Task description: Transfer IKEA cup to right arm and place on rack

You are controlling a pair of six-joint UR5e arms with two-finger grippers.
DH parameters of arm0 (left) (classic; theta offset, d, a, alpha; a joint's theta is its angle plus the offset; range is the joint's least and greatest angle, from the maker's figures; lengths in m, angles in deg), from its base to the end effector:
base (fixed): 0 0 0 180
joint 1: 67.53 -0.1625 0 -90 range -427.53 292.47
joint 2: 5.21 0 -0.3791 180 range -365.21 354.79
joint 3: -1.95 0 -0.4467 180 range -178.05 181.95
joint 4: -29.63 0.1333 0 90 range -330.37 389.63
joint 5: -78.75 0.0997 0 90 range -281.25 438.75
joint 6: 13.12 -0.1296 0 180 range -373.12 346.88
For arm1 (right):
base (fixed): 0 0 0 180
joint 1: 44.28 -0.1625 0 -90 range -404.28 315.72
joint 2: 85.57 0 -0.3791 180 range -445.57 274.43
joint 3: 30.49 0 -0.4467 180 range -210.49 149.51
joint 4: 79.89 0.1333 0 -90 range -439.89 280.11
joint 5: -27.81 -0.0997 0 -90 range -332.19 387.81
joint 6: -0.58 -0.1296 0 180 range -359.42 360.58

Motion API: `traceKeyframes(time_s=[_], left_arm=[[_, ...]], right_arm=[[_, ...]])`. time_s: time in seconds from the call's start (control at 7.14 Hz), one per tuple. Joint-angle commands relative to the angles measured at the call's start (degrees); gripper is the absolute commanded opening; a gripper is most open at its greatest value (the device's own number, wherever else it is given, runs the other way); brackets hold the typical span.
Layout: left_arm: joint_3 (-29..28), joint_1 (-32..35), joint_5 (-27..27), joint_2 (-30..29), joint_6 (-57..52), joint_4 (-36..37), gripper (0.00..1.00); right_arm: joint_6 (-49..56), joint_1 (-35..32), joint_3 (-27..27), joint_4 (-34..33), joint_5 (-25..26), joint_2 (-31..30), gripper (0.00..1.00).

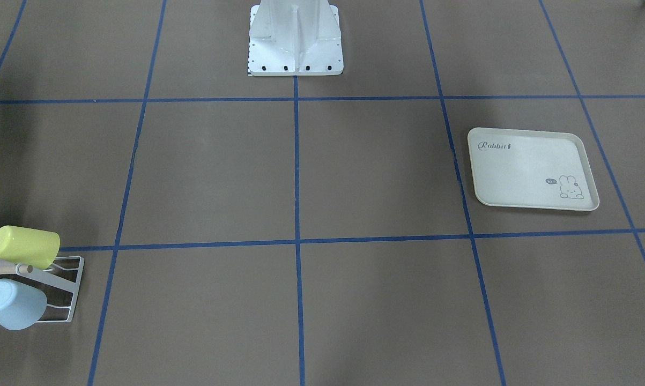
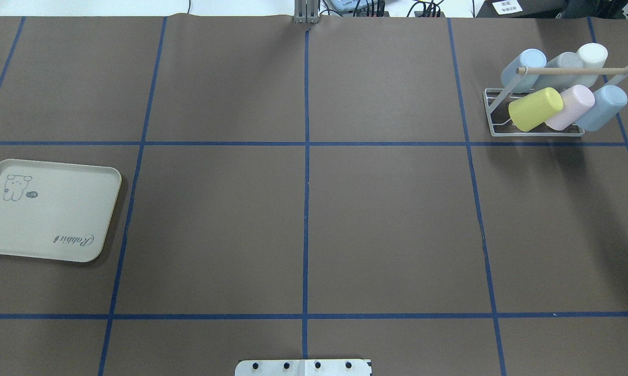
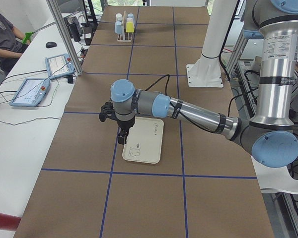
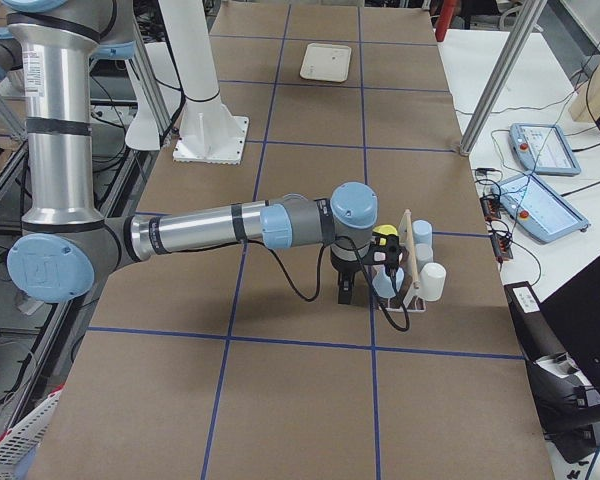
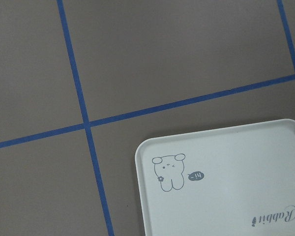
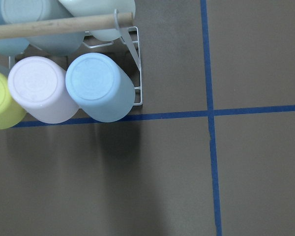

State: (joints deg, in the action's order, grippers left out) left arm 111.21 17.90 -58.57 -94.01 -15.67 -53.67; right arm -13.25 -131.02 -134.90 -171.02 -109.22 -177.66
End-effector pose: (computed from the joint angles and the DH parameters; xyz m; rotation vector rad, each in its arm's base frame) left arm 0.0045 -0.5331 0.4695 0.1726 0.8275 0.1987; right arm 0.0078 -0.5389 0.5133 0.0606 -0.8365 0.0934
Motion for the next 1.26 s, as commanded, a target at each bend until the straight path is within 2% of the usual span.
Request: traceKeyframes(time_s=[0.0, 0.28, 0.7, 1.12], left_arm=[[2.88, 0.00, 0.47, 2.13, 0.00, -0.19, 1.00], [0.45, -0.09, 0.47, 1.71, -0.09, -0.28, 1.00], [-2.11, 0.00, 0.04, 4.59, -0.18, -0.28, 1.00], [-3.52, -0.09, -0.05, 4.51, -0.09, -0.19, 1.00]], right_arm=[[0.21, -0.53, -2.89, 0.34, -0.43, -2.82, 0.99], [0.21, -0.36, -2.30, 0.16, -0.52, -3.18, 0.99], [0.21, 0.87, -3.25, 0.33, -3.41, -4.58, 0.99], [0.30, 1.92, -3.35, 0.42, -2.11, -6.09, 0.99]])
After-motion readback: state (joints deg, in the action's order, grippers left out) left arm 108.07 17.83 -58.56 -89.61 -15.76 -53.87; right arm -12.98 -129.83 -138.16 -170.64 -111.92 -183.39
